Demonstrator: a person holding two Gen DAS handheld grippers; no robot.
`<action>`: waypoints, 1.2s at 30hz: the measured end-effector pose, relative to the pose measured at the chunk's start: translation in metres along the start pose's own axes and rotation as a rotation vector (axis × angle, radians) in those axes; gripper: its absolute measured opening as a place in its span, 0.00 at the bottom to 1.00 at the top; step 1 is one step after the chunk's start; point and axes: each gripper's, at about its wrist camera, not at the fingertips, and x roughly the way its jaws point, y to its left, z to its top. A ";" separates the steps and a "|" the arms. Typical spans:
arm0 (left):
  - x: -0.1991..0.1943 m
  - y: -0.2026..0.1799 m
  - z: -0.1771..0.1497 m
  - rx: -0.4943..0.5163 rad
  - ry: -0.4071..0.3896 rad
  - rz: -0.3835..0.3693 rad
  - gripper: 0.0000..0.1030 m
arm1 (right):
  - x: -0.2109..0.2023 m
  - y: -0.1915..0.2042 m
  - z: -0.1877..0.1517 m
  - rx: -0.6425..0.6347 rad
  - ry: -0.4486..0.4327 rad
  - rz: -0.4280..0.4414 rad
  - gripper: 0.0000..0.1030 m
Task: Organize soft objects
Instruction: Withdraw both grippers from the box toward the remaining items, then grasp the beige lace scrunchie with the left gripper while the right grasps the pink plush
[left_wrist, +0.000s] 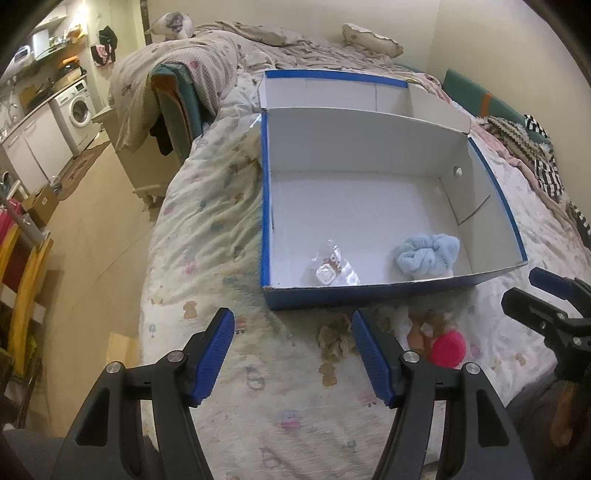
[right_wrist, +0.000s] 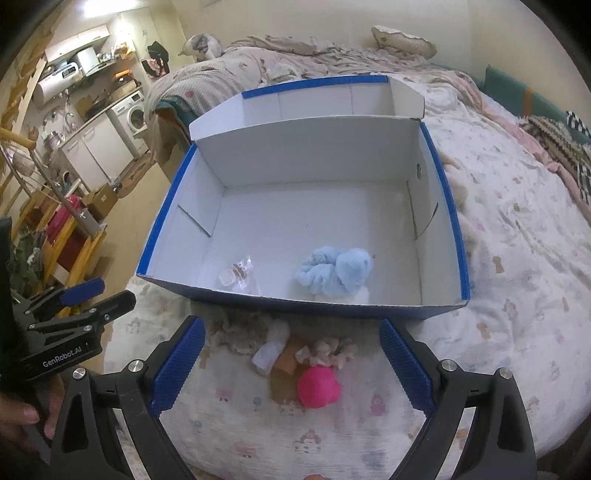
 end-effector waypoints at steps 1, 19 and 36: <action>0.001 0.002 -0.001 -0.006 0.003 0.003 0.61 | 0.001 -0.002 -0.001 0.007 0.001 0.002 0.98; 0.076 0.012 -0.007 -0.175 0.273 -0.088 0.61 | 0.025 -0.034 -0.012 0.107 0.081 0.023 0.98; 0.158 -0.050 -0.010 -0.108 0.458 -0.035 0.42 | 0.029 -0.072 -0.022 0.166 0.116 -0.013 0.98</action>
